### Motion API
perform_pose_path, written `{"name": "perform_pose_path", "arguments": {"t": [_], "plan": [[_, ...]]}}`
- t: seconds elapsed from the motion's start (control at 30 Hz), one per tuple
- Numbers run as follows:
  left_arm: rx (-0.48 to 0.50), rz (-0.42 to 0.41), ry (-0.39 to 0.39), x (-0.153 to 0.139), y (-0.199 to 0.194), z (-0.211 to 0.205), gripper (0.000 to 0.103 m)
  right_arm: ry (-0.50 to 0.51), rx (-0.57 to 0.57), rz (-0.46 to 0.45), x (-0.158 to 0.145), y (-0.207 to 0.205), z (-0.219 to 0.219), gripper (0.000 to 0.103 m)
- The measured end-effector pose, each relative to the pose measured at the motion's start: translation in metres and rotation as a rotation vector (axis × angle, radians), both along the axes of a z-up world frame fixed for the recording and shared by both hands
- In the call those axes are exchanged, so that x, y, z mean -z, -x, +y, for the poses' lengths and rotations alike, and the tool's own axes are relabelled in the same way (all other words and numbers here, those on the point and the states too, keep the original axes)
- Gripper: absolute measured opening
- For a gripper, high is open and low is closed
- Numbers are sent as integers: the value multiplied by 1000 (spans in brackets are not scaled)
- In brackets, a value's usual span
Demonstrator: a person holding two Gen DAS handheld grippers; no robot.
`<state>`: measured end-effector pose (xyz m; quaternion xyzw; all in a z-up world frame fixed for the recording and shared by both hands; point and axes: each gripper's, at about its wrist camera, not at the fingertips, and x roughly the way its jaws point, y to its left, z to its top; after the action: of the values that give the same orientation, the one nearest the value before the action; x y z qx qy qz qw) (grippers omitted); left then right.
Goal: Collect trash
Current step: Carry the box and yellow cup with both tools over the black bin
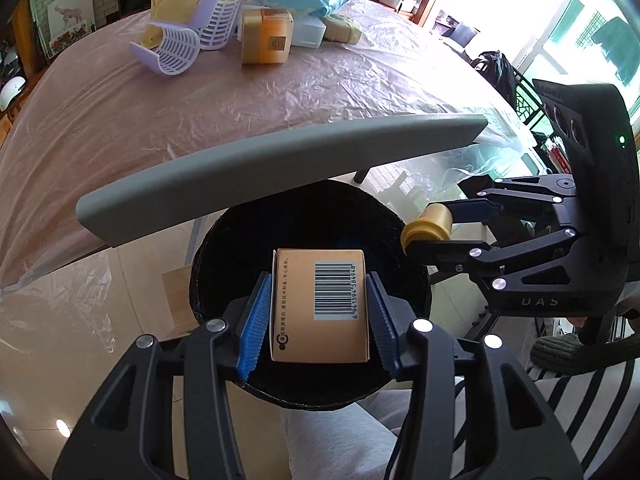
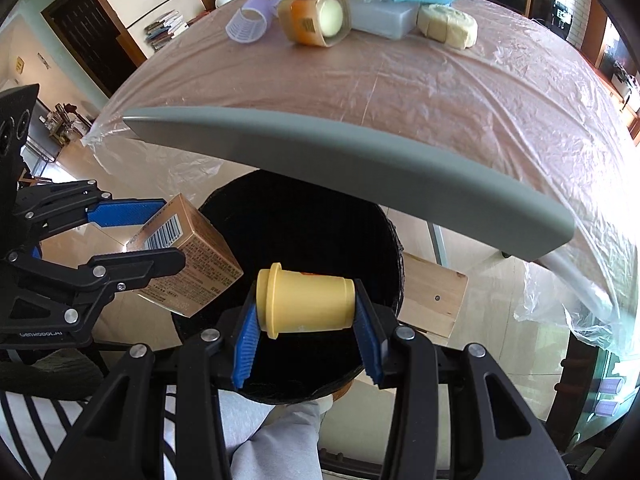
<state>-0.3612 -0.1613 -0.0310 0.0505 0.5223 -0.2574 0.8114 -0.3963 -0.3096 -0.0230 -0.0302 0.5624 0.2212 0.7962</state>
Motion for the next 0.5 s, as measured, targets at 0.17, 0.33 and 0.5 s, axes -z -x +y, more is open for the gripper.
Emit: {"name": "perform_pose_path", "arguments": {"t": [0.17,0.33,0.5], "plan": [[-3,0,-12,5,-2,-2,48,24,3,4,9,-1,4,42],[-2,-1,-37,12,-3,-2,48,41,14,3,14,-1,9,42],[-6,3,-50,17,-5,1,48,50,33,0,17,-3,10,42]]}}
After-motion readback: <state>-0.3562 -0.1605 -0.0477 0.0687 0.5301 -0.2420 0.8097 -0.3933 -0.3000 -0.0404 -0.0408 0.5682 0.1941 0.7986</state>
